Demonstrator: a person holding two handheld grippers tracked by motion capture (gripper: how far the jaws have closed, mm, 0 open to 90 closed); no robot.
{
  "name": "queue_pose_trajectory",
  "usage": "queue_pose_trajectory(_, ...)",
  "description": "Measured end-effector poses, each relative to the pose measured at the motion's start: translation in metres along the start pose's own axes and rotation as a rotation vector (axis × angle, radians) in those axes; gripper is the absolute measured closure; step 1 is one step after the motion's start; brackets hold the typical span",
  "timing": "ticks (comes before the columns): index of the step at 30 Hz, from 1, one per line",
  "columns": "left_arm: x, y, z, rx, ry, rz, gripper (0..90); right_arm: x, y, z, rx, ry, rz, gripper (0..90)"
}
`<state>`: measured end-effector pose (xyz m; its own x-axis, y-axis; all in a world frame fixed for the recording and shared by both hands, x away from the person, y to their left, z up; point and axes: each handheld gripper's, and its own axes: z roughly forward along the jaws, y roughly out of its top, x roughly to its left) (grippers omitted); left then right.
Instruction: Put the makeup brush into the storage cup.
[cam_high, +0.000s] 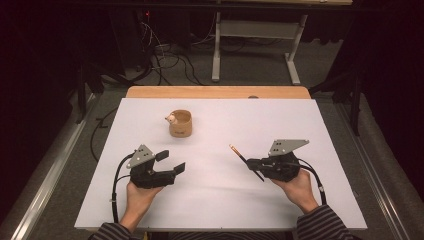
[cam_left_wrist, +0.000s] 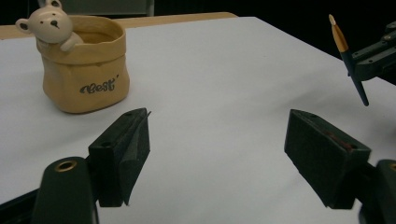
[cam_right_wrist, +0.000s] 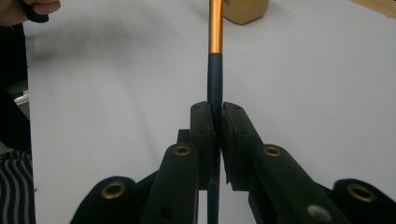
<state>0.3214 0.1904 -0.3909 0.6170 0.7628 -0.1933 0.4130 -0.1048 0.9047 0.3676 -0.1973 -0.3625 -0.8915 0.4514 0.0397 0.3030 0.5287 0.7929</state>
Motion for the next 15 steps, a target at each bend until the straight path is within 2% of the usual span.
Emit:
queue_pose_trajectory(7, -0.003, 0.004, 0.002, -0.003, -0.025, -0.009, 22.9, 0.001, 0.003, 0.007, -0.004, 0.002, -0.003, 85.7)
queue_pose_trajectory(10, -0.005, 0.007, 0.003, -0.002, -0.026, 0.002, 23.4, 0.002, 0.005, 0.009, -0.005, 0.005, -0.005, 85.6)
queue_pose_trajectory(12, -0.008, 0.009, 0.004, 0.004, -0.016, 0.023, 23.8, 0.003, 0.006, 0.010, -0.008, 0.005, -0.009, 85.6)
queue_pose_trajectory(15, -0.012, 0.013, 0.007, 0.007, -0.024, 0.039, 24.2, 0.004, 0.007, 0.011, -0.012, 0.008, -0.009, 85.6)
